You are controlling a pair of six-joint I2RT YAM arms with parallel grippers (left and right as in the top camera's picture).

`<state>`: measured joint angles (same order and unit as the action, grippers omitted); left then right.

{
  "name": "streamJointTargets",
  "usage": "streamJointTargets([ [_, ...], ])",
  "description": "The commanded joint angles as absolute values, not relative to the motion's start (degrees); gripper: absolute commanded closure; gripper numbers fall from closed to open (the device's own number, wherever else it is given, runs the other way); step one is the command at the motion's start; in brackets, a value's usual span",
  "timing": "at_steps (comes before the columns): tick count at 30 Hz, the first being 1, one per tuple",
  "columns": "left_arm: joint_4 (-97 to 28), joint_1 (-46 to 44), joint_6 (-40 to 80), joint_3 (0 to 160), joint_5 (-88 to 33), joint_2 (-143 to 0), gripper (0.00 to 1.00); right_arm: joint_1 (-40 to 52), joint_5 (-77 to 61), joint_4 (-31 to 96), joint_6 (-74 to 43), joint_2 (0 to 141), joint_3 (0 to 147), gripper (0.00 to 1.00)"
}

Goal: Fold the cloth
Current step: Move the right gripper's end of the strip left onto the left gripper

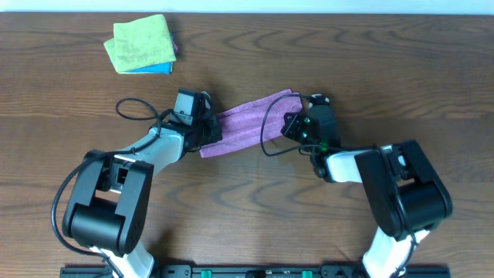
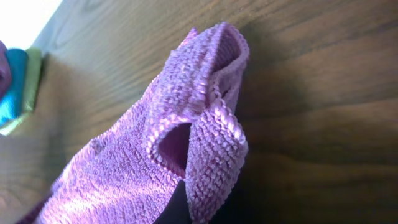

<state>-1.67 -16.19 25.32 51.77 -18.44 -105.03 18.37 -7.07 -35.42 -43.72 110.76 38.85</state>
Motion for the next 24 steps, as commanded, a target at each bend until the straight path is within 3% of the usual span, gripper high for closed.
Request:
streamJointTargets([
  [1,-2.68,-16.1,25.98,51.86,-16.49,-105.8,0.95,17.45,-7.03,-32.69,-37.89,106.91,37.12,0.99],
  [10,-2.35,-16.12,25.98,52.53,-16.51,-105.8,0.95,19.07,-10.46,-27.07,-30.89,95.94,37.19,0.98],
  [24,-2.26,-16.1,25.98,52.58,-16.38,-105.8,0.94,27.29,-12.88,-19.73,-20.43,95.18,45.3,0.98],
])
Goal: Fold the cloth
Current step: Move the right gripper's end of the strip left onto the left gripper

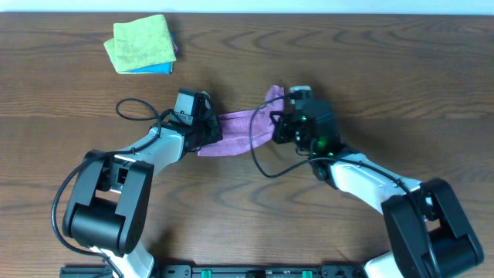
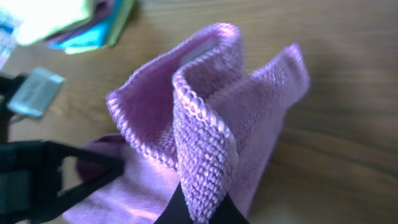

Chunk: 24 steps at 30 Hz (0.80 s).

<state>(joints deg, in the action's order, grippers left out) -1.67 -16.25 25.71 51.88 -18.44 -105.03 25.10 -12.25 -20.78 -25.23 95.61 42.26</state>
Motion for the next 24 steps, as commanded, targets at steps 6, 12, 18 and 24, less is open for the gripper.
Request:
streamJointTargets([
  [6,-2.26,-16.1,25.96,52.8,-16.1,-105.8,0.94,30.3,-12.93,-15.31,-17.91,96.03,48.71,0.99],
  [12,-2.26,-16.1,25.98,52.86,-16.1,-105.8,0.94,33.19,-12.91,-15.55,-16.62,96.16,48.88,0.99],
  [18,-2.28,-16.1,25.98,53.49,-16.1,-105.8,0.95,35.77,-12.88,-15.59,-16.45,97.93,49.74,0.99],
  [24,-2.79,-16.1,25.96,54.7,-16.12,-105.38,0.95,37.15,-12.88,-15.59,-16.32,100.44,51.48,0.98],
])
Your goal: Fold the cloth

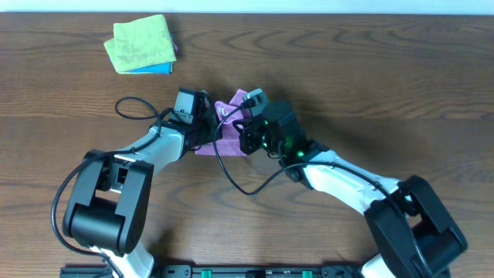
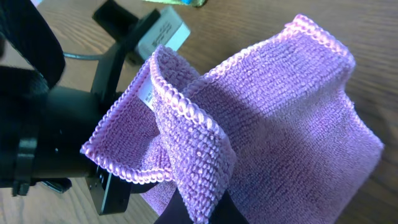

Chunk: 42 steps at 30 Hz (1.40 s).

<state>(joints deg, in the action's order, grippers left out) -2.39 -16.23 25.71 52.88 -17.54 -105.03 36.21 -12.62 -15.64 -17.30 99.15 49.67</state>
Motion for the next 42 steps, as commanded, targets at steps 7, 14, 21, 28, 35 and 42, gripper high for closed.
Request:
streamJointTargets([
  [7,-3.77,-15.59,25.71,55.27,-13.98,-100.31,0.95,37.45,-12.03,-15.38,-15.44,101.25,52.6,0.98],
  [14,-7.4,-13.06,24.32,55.27,-10.11,-94.26,0.94,37.58,-11.99,-15.31,-15.03,101.38,52.6,0.99],
  [21,-8.86,-11.11,22.68,55.27,-6.83,-90.43,0.94,37.71,-11.84,-15.59,-14.94,103.31,53.21,0.99],
  [28,-9.26,-9.15,22.61,55.27,-5.32,-88.68,0.94,39.83,-11.84,-14.76,-14.68,107.24,56.55,0.99],
  [35,-9.26,-6.81,22.22,55.29,-5.34,-86.83,0.94,41.89,-11.84,-12.91,-14.72,109.21,58.13,0.99],
  [42,-9.23,-5.65,21.8,55.29,-5.34,-85.1,0.94,43.35,-13.63,-12.86,-14.72,109.21,58.13,0.62],
])
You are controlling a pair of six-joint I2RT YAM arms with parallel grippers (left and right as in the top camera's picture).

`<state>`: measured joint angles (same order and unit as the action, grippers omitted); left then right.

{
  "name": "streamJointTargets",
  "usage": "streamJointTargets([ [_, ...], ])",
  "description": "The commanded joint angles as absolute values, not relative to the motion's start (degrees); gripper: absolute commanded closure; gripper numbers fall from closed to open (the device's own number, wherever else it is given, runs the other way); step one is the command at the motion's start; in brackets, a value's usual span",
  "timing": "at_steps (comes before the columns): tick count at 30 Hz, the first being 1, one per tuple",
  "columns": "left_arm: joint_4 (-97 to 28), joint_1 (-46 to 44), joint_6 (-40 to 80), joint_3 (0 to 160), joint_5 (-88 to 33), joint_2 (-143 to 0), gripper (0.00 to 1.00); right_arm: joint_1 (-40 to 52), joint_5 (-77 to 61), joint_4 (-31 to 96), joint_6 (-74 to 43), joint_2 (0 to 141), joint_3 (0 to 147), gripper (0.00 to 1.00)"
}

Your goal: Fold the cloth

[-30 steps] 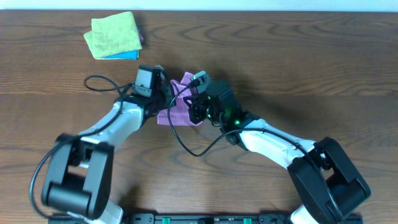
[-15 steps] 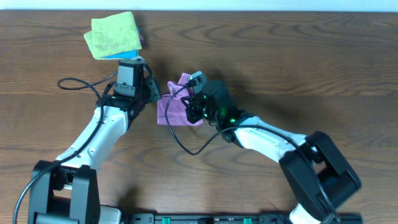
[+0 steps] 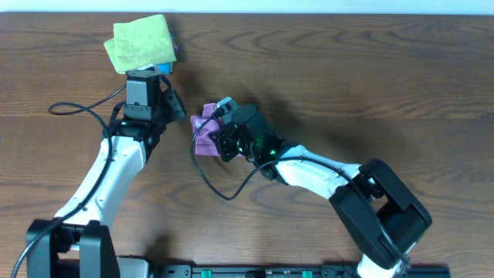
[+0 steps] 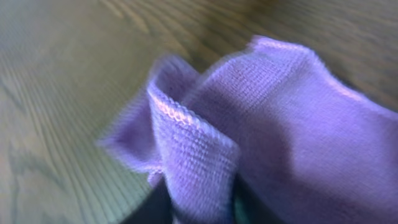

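Note:
The purple cloth (image 3: 204, 130) lies bunched into a small folded heap left of the table's middle. My right gripper (image 3: 216, 136) is shut on a fold of it. In the right wrist view, which is blurred, the purple cloth (image 4: 267, 124) fills the frame, and a hemmed fold runs down into my right gripper (image 4: 200, 208). My left gripper (image 3: 174, 106) is up and to the left of the cloth, apart from it, its fingers spread with nothing between them.
A stack of folded cloths, yellow-green on top (image 3: 140, 43) with a blue one under it, lies at the back left, just beyond the left wrist. Bare wooden table (image 3: 386, 85) stretches to the right and along the front.
My left gripper has let go of the cloth's left end and moved back and left toward the green stack. My right gripper has carried its end further left, over where the left gripper was.
The cloth first lay stretched out, a gripper holding each end. My right gripper then stood further left at each moment, bringing its end over toward the left end. Now the cloth is a small doubled heap, held only by my right gripper.

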<state>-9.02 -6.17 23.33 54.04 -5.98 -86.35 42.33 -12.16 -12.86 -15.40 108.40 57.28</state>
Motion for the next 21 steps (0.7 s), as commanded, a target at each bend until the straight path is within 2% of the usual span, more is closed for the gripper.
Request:
streamJointTargets([
  [1,-9.23,-5.58,21.78,55.29,-5.28,-84.93,0.94,43.48,-15.05,-12.97,-14.72,109.19,58.17,0.59],
  [4,-9.21,-5.56,21.61,55.29,-4.23,-84.44,0.94,44.05,-21.45,-13.02,-15.05,109.19,58.52,0.53],
  [9,-9.23,-5.52,21.61,55.29,-4.01,-84.25,0.95,45.08,-24.25,-13.02,-18.22,109.19,58.65,0.53],
  [18,-9.19,-5.52,21.65,55.29,-4.01,-84.2,0.94,45.25,-26.61,-9.96,-19.25,109.19,58.83,0.43],
  [19,-9.19,-5.52,21.65,55.29,-4.01,-84.18,0.95,45.25,-26.61,-9.85,-19.25,109.19,58.83,0.41],
  [21,-9.19,-5.52,21.69,55.31,-4.03,-84.14,0.94,45.17,-26.74,-9.87,-19.25,109.16,58.83,0.25],
])
